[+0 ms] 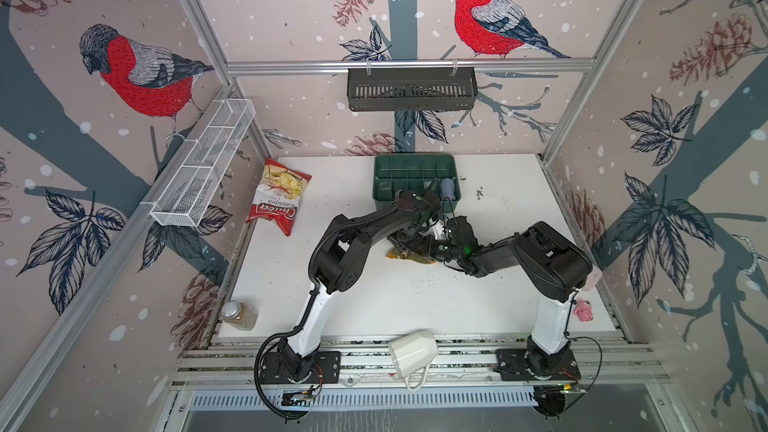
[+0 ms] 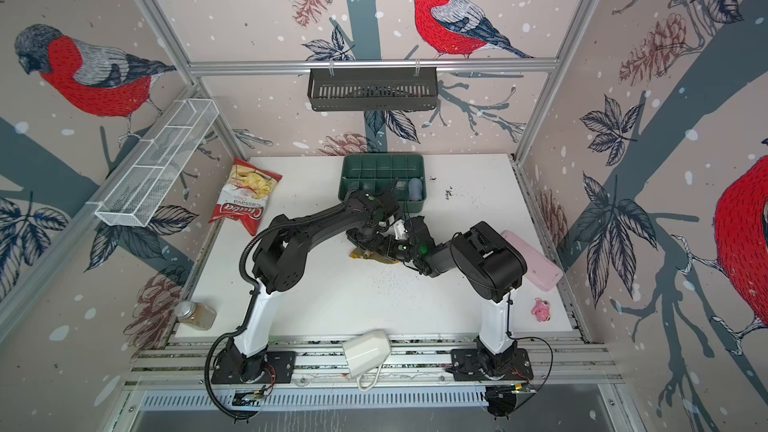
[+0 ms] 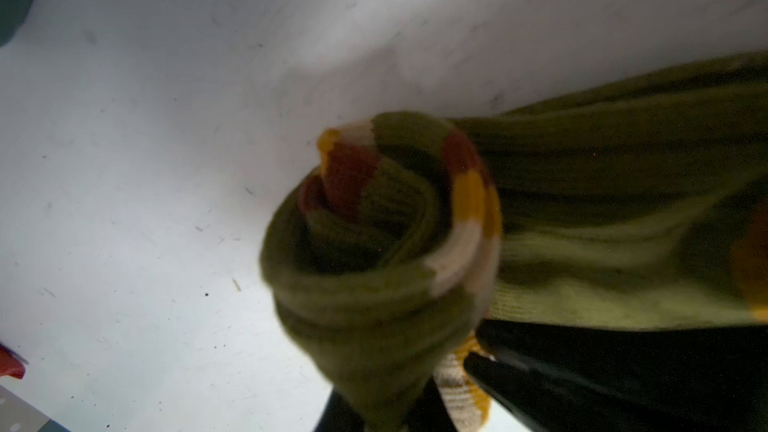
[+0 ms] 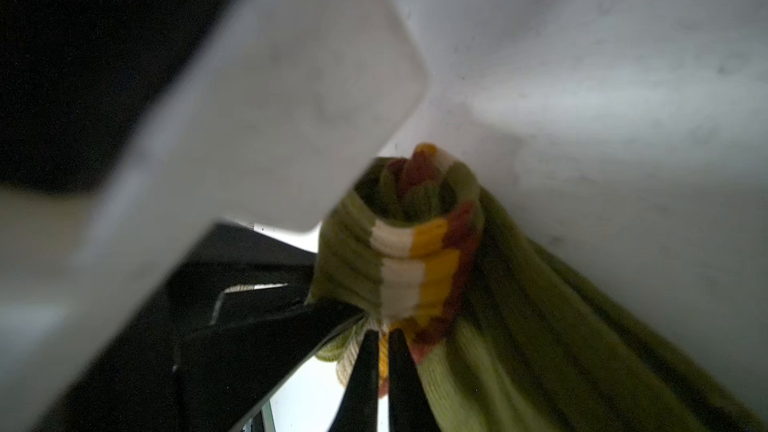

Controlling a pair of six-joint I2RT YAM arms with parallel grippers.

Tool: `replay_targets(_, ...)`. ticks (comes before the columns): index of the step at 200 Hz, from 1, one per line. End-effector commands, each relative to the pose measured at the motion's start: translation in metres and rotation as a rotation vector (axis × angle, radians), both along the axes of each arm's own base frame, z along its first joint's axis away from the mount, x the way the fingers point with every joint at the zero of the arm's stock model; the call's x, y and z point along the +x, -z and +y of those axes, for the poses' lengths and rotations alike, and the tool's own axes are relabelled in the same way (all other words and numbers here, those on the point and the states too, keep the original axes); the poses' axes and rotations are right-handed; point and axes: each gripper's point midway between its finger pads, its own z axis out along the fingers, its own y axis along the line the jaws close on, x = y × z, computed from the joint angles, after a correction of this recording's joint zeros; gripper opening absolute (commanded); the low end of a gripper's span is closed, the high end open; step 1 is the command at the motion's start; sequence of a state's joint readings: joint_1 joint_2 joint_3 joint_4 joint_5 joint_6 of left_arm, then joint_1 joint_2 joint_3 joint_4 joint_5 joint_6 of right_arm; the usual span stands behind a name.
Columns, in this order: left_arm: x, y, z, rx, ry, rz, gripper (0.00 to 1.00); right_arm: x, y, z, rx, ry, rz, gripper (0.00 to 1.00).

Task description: Roll the socks

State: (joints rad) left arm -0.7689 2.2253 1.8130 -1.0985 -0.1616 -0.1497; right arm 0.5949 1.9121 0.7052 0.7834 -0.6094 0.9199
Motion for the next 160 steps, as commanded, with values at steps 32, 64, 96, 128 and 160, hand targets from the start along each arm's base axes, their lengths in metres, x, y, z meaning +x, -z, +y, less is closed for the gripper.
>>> replay_targets(32, -0.008, 0.004, -0.008, -0.060, 0.019, 0.054, 0.14, 0.013, -0.011, 0.008, 0.040, 0.011, -0.041, 0.10)
replay_targets(64, -0.012, 0.005, -0.016, -0.111, 0.032, 0.076, 0.20, 0.019, 0.013, 0.006, -0.027, 0.032, 0.004, 0.07)
replay_targets(96, -0.015, 0.004, -0.023, -0.169, 0.044, 0.097, 0.26, 0.020, 0.029, 0.002, -0.079, 0.046, 0.031, 0.07)
replay_targets(128, -0.019, 0.000, -0.028, -0.254, 0.051, 0.122, 0.28, 0.018, 0.045, -0.006, -0.132, 0.059, 0.065, 0.06)
replay_targets(160, -0.018, -0.017, -0.031, -0.404, 0.047, 0.139, 0.32, 0.018, 0.049, -0.011, -0.141, 0.066, 0.076, 0.06)
